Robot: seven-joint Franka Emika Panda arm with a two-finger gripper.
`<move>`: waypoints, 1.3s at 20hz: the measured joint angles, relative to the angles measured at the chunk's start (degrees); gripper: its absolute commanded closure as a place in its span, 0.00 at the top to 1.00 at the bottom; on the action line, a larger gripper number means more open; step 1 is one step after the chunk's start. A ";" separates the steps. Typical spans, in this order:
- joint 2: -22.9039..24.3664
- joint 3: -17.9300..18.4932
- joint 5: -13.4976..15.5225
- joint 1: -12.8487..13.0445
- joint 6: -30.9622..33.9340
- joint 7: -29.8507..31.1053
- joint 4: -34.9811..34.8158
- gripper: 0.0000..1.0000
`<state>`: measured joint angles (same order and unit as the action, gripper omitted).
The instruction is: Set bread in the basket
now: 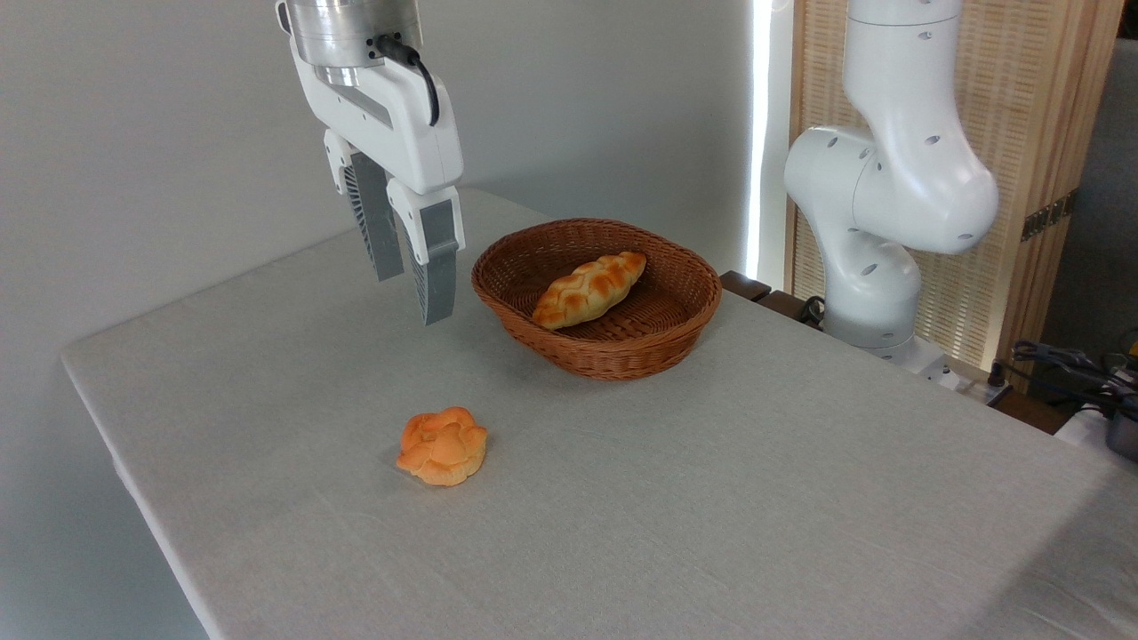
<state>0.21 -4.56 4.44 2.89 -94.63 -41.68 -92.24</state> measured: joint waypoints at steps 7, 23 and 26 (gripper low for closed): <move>-0.06 4.43 -0.32 3.50 1.66 0.00 0.48 1.00; -1.85 4.79 -3.31 4.25 5.86 0.00 4.06 1.00; -1.86 4.83 -3.46 4.26 5.84 0.00 4.23 1.00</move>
<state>-1.65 0.27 0.98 7.14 -88.80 -41.68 -88.01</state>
